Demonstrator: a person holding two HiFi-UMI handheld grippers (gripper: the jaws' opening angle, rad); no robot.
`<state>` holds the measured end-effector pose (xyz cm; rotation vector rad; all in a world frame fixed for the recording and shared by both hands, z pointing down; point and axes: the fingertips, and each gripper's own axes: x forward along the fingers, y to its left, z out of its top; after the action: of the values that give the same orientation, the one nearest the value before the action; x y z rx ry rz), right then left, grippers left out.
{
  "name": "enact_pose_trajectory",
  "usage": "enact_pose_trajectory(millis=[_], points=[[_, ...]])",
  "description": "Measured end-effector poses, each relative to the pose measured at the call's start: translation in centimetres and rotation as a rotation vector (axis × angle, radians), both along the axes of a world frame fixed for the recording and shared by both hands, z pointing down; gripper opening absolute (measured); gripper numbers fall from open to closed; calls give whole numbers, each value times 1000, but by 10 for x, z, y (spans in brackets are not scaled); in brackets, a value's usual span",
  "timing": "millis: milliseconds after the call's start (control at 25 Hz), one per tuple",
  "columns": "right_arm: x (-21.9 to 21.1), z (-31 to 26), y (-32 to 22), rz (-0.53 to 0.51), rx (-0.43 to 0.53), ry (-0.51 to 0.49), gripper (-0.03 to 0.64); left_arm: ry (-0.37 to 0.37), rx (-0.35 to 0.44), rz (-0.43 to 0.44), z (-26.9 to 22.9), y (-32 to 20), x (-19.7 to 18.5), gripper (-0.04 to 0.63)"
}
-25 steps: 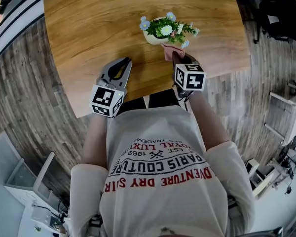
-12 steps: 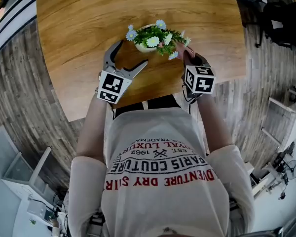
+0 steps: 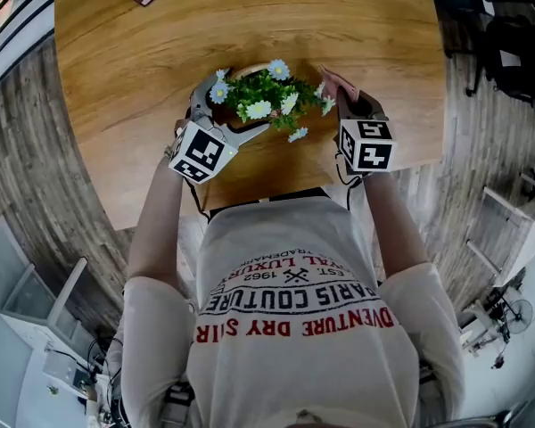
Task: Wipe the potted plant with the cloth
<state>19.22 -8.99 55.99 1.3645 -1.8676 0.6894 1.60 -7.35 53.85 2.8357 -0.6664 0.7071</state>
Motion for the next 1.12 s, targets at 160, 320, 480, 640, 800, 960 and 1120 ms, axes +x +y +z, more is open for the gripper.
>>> enact_pose_trajectory(millis=[160,320,480,640,800,960,1120], points=[[-4,-1,-15,-43,20,5,35,-8,7,117,2,-1,13,522],[-8,2,-23,-50,11,-18,35,-15,29,182,2,-6,22,522],[-8,3,-27,-50,3,-27,35,-34,29,219,6,-7,28,520],[-9,6,-28,-52,-2,-27,35,-52,18,231,10,-6,28,520],[-10,7,-26,-50,-4,-23,35,-40,24,212,9,-6,26,520],[-16,5,-21,-51,1,-21,35,-15,29,162,-1,-6,19,522],[-20,-4,-19,-54,15,-32,35,45,29,94,-28,-12,16,522]])
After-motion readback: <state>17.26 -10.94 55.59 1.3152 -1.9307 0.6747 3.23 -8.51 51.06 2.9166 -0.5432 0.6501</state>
